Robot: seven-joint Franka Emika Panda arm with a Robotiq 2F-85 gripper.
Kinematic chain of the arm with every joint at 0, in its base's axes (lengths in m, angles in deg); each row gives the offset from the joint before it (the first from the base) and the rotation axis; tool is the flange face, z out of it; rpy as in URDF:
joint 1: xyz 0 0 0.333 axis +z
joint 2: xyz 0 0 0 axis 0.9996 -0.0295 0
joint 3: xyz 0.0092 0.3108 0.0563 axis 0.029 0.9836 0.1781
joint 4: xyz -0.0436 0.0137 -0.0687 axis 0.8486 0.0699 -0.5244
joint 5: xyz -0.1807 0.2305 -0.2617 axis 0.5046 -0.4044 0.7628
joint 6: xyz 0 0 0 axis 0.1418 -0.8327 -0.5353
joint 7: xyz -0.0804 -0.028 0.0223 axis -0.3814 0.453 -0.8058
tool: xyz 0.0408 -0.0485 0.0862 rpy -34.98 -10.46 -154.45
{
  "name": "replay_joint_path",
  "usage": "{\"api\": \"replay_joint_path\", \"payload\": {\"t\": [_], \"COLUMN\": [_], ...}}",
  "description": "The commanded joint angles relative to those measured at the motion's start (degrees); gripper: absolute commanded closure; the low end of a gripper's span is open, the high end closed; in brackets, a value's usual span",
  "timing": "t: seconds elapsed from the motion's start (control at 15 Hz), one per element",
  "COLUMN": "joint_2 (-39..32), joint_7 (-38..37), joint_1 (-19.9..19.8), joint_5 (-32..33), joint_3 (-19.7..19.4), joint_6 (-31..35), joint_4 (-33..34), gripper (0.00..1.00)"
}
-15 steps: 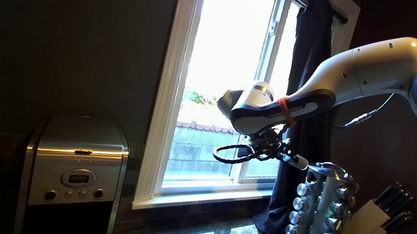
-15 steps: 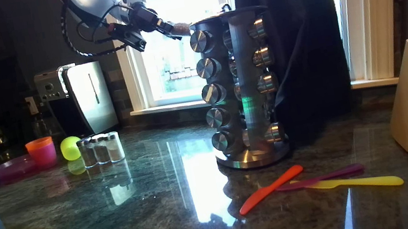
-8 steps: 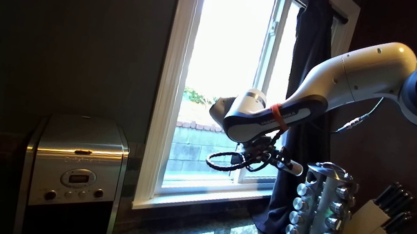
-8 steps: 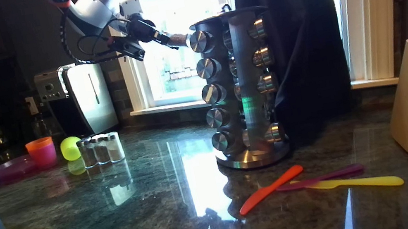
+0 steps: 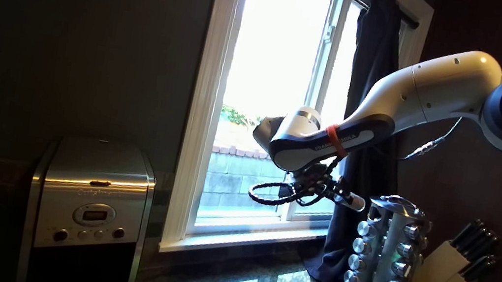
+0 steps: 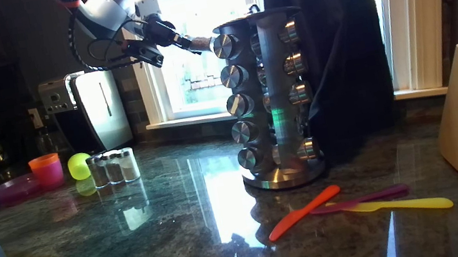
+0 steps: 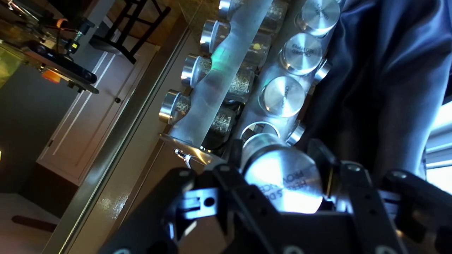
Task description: Pick up one spice cellar and place it on the spice rack
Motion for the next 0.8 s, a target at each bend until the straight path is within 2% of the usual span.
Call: {"api": "replay_joint_path", "payload": {"t": [0.0,0.2,0.27,0.73], "joint_2": [-0.06,-0.06,-0.06,-0.22], "joint_7": [0.04,0.04,0.04,-2.42], "joint_1": [0.10,0.10,0.10,-0.76], "joint_5": [-0.04,-0.04,-0.04,-1.44], "joint_3": [-0.04,-0.04,-0.04,-0.58], "joint_6": [-0.14,-0.14,-0.14,1.56], "joint_4": [0.16,0.17,0.17,-1.23], "gripper": [0.51,0.51,0.76,0.76]}}
